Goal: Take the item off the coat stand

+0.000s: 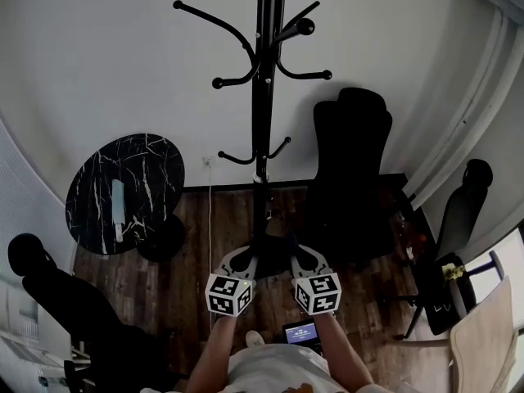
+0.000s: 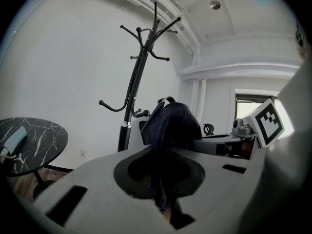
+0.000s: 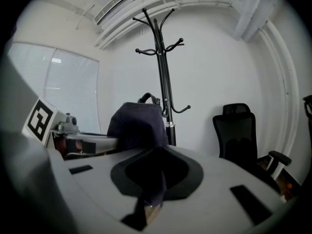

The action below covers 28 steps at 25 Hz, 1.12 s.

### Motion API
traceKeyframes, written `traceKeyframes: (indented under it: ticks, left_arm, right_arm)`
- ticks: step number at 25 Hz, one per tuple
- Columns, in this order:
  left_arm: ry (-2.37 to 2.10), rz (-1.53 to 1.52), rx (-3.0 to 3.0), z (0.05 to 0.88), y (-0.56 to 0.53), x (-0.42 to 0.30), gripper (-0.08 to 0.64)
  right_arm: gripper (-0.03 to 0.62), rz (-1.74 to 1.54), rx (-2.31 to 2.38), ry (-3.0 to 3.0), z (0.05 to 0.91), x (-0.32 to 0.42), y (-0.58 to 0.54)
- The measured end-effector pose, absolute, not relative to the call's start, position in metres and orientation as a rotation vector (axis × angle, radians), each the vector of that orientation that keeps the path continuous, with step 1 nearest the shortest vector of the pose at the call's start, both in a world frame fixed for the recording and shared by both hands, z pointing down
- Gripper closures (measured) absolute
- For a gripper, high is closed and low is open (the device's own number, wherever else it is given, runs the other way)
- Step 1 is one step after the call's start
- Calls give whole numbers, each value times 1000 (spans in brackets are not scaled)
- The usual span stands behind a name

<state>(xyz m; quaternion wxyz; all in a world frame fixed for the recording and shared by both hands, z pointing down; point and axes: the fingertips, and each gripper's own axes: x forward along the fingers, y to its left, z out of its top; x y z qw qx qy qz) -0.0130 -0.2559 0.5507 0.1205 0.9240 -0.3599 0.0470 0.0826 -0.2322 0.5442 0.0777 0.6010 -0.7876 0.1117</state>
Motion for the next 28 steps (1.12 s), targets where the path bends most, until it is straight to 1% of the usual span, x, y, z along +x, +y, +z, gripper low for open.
traceKeyframes:
  ticks: [10,14,28]
  left_arm:
    - [-1134,134,2669,536,-226,-11,531]
    - [-1176,121,2658,529,-204,-14,531]
    - [-1280,90,2648,517,-135,-27,531]
  right_arm:
    - [560,334,1744,-2426,530,87,-213]
    - [561,273,1733,-2442,523,86,-195]
    - [561,240,1675,-2524,513,74,-132]
